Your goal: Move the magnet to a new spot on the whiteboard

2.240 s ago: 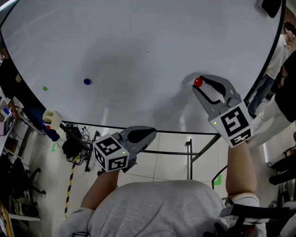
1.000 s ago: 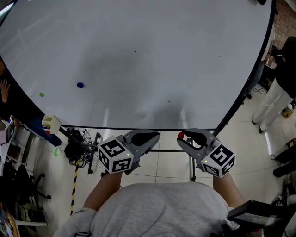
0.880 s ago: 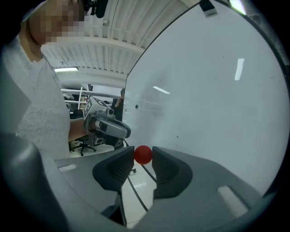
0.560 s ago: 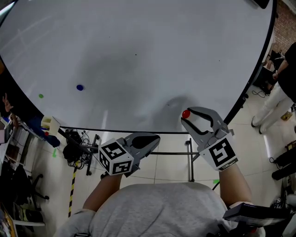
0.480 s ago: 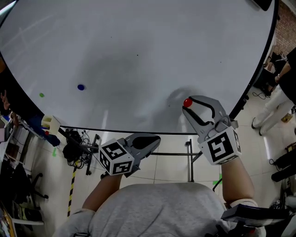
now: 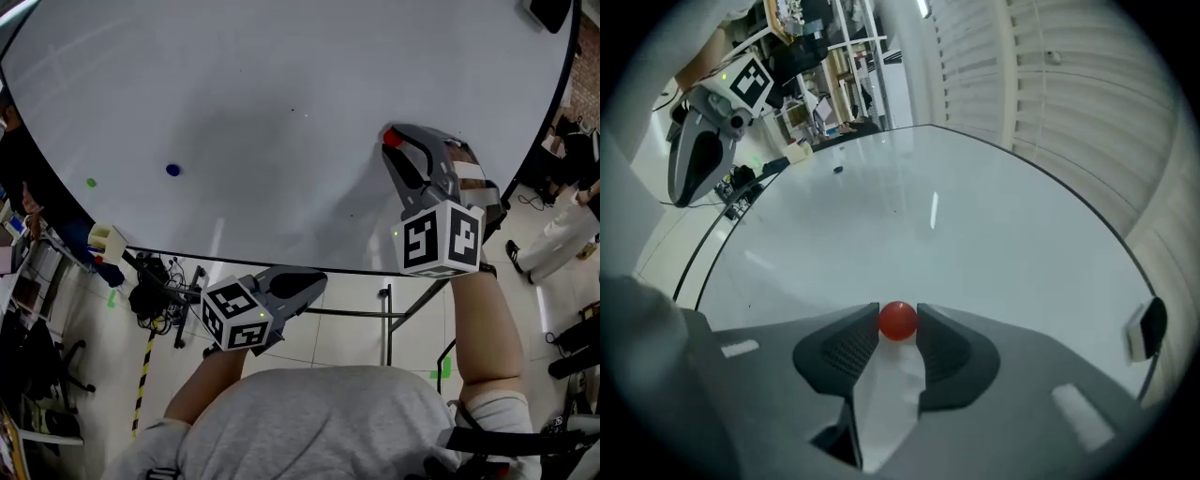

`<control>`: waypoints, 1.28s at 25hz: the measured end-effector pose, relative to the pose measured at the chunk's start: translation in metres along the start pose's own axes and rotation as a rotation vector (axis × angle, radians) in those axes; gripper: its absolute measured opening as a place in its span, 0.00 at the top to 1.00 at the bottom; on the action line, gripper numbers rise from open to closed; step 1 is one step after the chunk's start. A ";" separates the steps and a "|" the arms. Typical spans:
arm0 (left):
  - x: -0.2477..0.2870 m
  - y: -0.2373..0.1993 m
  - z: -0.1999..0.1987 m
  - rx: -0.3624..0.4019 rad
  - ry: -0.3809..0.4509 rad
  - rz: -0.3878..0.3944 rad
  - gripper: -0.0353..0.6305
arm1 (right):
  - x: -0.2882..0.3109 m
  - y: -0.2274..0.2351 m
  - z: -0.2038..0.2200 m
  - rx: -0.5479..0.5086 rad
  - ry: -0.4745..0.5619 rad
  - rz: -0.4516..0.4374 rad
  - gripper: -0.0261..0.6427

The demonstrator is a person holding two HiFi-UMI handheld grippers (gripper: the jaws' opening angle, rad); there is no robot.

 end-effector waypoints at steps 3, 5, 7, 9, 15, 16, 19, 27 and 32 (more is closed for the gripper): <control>0.000 0.002 0.000 0.003 -0.002 0.002 0.97 | 0.004 -0.002 0.003 -0.027 -0.027 0.019 0.79; -0.001 0.002 0.000 0.003 0.000 0.001 0.97 | 0.005 -0.004 0.004 -0.050 -0.042 0.033 0.79; -0.001 0.002 0.000 0.003 0.003 -0.002 0.97 | 0.006 -0.007 0.004 -0.070 -0.043 0.046 0.78; -0.002 0.002 0.000 0.002 0.001 -0.002 0.97 | 0.006 -0.008 0.005 -0.072 -0.038 0.055 0.78; -0.003 0.003 0.001 0.000 0.003 0.002 0.97 | 0.003 -0.002 0.008 -0.009 -0.014 0.051 0.69; -0.003 0.003 0.001 0.001 0.004 0.004 0.97 | 0.001 -0.002 0.009 0.010 -0.006 0.047 0.69; -0.006 0.004 0.000 0.002 0.007 0.014 0.97 | -0.015 -0.008 0.012 0.155 0.054 -0.020 0.69; -0.029 0.002 0.002 -0.003 0.048 0.045 0.97 | -0.091 -0.116 0.028 0.929 0.307 -0.530 0.95; -0.031 0.031 0.009 0.000 0.041 0.050 0.97 | -0.132 -0.187 0.041 1.234 0.274 -0.639 0.95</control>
Point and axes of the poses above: the fingertips, and each gripper's own axes: x forward along the fingers, y to its right, z out of its underside, the point moved 10 cm from there along -x, backward along the fingers, and after that the axes turned 5 degrees about -z, right-handed, at the moved point
